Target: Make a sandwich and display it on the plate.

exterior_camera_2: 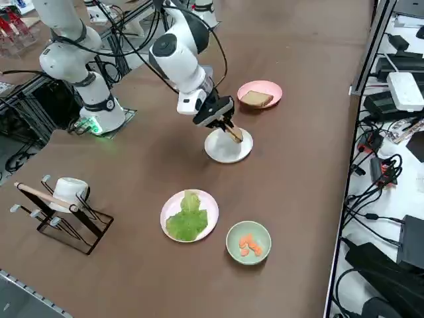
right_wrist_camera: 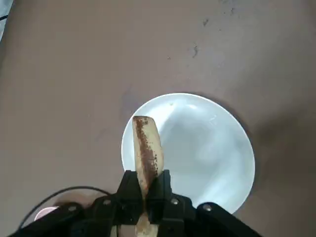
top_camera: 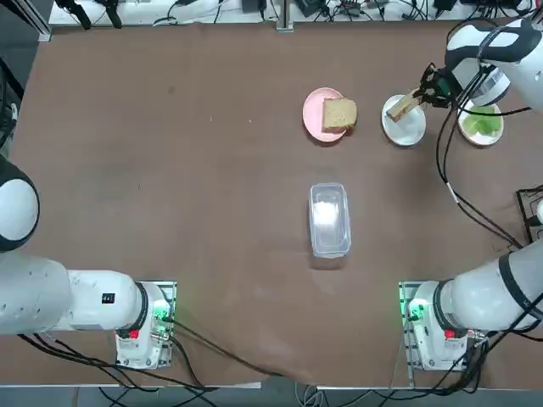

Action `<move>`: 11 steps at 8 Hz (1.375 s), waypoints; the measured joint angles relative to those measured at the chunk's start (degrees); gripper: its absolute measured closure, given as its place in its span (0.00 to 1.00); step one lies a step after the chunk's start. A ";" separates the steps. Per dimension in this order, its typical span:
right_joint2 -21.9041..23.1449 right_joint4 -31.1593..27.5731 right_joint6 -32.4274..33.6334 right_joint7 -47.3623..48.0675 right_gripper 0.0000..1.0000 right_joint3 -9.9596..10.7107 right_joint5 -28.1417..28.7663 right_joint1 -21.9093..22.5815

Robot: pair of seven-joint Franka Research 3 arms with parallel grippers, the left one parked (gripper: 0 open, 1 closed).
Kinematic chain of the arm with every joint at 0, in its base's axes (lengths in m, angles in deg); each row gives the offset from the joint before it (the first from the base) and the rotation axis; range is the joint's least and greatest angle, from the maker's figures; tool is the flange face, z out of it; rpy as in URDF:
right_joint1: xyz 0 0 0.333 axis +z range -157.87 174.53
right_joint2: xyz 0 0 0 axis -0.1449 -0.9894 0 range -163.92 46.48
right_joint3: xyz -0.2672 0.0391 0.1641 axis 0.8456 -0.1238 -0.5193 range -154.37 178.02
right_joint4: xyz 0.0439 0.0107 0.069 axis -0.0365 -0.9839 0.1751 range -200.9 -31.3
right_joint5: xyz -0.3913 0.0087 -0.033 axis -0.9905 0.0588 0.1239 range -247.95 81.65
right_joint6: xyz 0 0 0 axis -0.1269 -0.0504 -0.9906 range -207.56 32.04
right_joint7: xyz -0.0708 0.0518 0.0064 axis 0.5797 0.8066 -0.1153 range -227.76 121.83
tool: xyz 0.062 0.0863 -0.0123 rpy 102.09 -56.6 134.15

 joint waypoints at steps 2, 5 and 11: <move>0.00 0.22 0.00 0.00 0.91 -0.03 0.01 0.02; -0.11 0.53 -0.01 0.00 0.91 -0.04 0.35 0.02; -2.99 2.49 -0.04 -2.56 0.91 -0.07 2.50 0.03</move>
